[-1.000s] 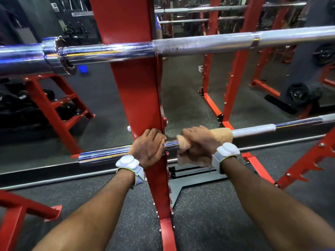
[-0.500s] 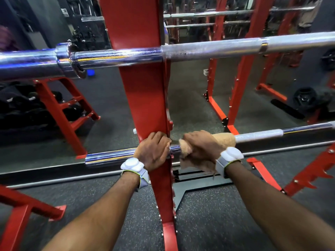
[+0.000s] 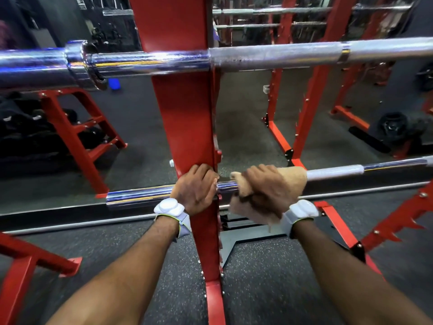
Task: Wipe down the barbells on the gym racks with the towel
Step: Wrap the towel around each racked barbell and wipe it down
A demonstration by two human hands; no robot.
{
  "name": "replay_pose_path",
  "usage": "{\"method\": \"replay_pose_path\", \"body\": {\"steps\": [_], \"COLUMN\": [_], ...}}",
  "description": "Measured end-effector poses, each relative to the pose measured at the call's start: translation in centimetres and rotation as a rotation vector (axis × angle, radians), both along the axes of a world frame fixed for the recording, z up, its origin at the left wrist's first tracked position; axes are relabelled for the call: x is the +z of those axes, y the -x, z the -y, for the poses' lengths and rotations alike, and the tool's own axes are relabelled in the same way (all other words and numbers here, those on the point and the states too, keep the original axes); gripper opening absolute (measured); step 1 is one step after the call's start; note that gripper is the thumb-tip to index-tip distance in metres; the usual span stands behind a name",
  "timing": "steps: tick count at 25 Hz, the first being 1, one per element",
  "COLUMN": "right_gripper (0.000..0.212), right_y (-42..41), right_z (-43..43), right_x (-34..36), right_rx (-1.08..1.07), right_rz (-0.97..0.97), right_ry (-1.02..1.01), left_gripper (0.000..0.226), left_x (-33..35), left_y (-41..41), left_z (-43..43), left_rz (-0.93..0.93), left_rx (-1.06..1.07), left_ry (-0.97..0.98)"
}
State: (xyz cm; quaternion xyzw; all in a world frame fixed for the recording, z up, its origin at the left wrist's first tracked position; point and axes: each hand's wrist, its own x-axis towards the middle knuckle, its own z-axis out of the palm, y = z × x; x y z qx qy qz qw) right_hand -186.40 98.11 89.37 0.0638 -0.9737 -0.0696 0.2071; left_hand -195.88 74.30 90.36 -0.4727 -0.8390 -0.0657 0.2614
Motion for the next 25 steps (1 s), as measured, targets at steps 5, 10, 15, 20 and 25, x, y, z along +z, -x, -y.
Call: {"method": "replay_pose_path", "body": {"steps": [5, 10, 15, 20, 25], "right_gripper": [0.039, 0.033, 0.048, 0.03, 0.021], "right_y": [-0.3, 0.5, 0.4, 1.1, 1.7], "right_z": [-2.2, 4.3, 2.2, 2.4, -2.0], "right_x": [0.0, -0.8, 0.5, 0.5, 0.0], "right_rx": [-0.236, -0.283, -0.101, -0.105, -0.025], "right_rz": [-0.054, -0.106, 0.02, 0.089, 0.126], "right_ry": [0.116, 0.097, 0.014, 0.069, 0.322], "left_gripper": [0.026, 0.029, 0.026, 0.02, 0.021], "left_x": [-0.3, -0.5, 0.1, 1.0, 0.9], "left_y": [0.3, 0.4, -0.4, -5.5, -6.2], "left_z": [-0.1, -0.2, -1.2, -6.2, -12.9], "left_rz": [-0.018, -0.015, 0.028, 0.13, 0.284], "left_rx": [0.016, 0.002, -0.084, -0.169, -0.119], "left_ry": [0.041, 0.039, -0.16, -0.372, -0.566]}}
